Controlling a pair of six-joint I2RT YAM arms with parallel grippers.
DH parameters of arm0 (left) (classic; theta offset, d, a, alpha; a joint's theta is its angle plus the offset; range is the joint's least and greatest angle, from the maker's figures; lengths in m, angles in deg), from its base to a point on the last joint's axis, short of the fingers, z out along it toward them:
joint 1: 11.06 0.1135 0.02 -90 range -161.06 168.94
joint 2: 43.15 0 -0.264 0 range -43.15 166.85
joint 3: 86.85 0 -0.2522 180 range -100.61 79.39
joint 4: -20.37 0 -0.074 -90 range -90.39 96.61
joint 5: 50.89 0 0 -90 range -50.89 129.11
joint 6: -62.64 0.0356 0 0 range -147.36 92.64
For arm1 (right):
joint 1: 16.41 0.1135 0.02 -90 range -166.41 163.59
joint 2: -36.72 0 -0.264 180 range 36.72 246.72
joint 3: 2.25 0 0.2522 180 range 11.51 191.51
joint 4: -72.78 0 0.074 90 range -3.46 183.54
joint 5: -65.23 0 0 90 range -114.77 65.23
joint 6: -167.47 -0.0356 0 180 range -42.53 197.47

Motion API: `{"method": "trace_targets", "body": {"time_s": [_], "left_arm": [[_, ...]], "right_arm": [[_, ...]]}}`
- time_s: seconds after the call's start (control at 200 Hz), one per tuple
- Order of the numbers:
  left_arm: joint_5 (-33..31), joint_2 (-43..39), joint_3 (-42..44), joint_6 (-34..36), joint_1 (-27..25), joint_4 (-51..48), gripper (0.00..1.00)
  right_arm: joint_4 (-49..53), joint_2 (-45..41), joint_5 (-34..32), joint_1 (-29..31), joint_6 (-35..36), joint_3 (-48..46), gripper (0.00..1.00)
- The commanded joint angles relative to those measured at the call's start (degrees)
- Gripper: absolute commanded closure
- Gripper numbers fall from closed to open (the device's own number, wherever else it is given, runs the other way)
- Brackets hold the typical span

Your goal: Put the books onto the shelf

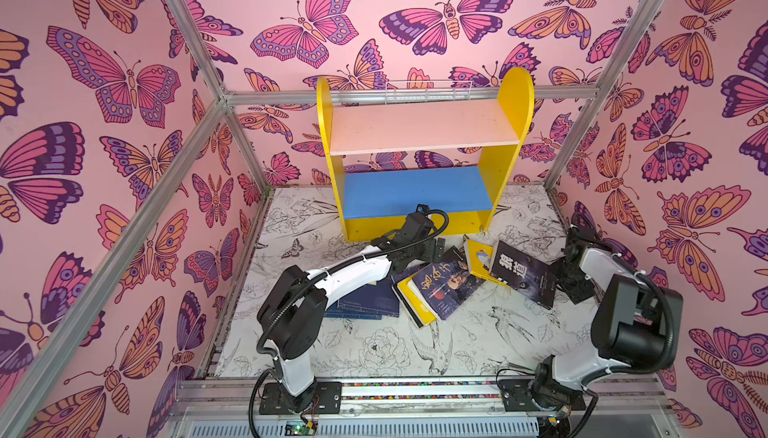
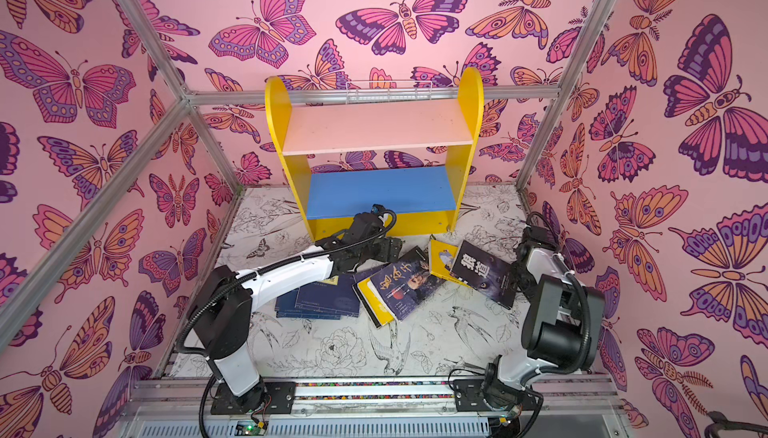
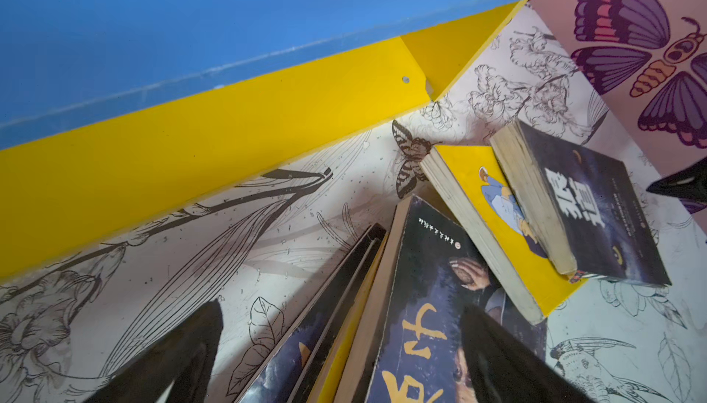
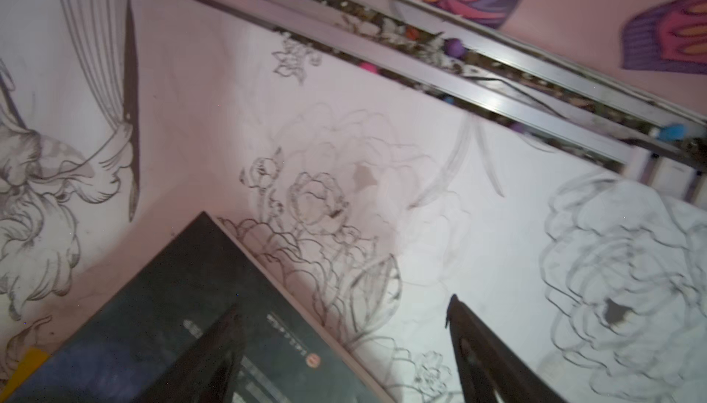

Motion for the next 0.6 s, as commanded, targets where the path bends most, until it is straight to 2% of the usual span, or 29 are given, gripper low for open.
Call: {"method": "trace_targets", "body": {"time_s": [0.0,0.22,0.436,0.596], "left_arm": [[2.48,1.71,-1.20,0.69,-0.16,-2.53,0.01],[9.33,4.63,-2.58,0.36,1.22,-0.65,0.01],[18.25,8.05,-5.71,0.09,3.84,2.23,0.01],[19.90,10.36,-7.88,-0.17,5.02,2.25,0.01]], "right_arm": [[-3.12,3.20,5.44,0.29,8.91,0.30,0.19],[-7.64,6.32,12.09,2.94,14.33,-0.45,0.21],[-7.62,5.70,8.94,10.16,22.10,2.04,0.22],[-8.38,4.47,7.16,18.16,28.71,3.15,0.22]]}}
